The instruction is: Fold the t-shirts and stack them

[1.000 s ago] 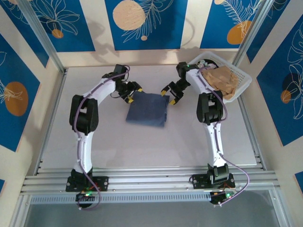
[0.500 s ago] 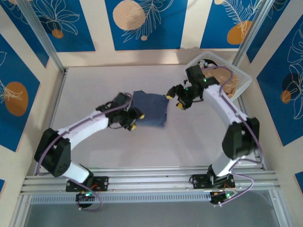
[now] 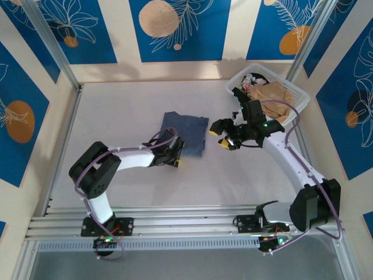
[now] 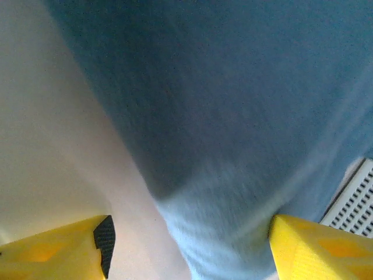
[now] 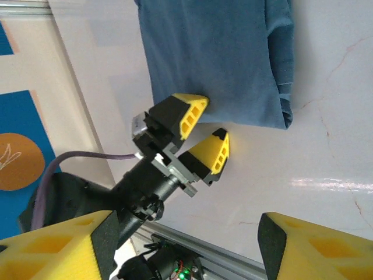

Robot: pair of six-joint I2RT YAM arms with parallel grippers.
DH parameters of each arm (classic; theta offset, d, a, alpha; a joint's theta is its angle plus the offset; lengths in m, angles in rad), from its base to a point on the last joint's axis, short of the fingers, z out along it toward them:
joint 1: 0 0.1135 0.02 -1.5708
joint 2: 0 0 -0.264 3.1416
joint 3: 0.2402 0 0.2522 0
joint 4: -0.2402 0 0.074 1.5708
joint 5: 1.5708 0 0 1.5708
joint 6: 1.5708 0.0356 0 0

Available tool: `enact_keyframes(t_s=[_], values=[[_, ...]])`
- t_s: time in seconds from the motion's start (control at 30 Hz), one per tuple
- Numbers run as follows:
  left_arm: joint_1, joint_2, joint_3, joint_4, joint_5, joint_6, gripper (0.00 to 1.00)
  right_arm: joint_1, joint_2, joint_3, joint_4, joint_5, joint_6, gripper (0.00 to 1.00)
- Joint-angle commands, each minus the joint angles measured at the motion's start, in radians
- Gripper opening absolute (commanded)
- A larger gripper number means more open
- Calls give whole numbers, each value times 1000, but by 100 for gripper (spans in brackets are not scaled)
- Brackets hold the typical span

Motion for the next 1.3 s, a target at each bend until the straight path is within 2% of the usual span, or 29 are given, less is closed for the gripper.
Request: enact_keyframes(t_s=[0.0, 0.1, 0.27, 0.37, 0.5, 0.57, 0.77, 0.87, 1.0, 1.13, 1.27], values=[[-5, 84, 46, 110, -65, -102, 63, -16, -36, -15, -32, -37, -19, 67], [-5, 149, 80, 168, -73, -124, 54, -27, -54, -27, -49, -39, -27, 66], [-1, 221, 96, 226, -140, -184, 15, -41, -86, -63, -58, -48, -23, 66], [29, 217, 95, 210, -168, -177, 2, -49, -99, -70, -71, -51, -29, 65], [121, 175, 50, 191, -169, -121, 0, -56, -111, -62, -96, -45, -47, 65], [198, 143, 22, 191, -147, -62, 0, -58, -112, -59, -104, -44, -52, 65], [465, 78, 14, 127, -21, 233, 0, -54, -103, -64, -84, -57, -45, 65], [612, 109, 101, 21, 105, 441, 0, -49, -87, -60, -70, -61, -41, 65], [761, 171, 200, -76, 178, 640, 0, -46, -58, -45, -54, -64, -37, 65], [863, 285, 356, -164, 246, 798, 0, -37, -25, -20, -47, -58, -33, 65], [911, 389, 512, -218, 276, 852, 0, -23, 4, 0, -45, -50, -32, 65]])
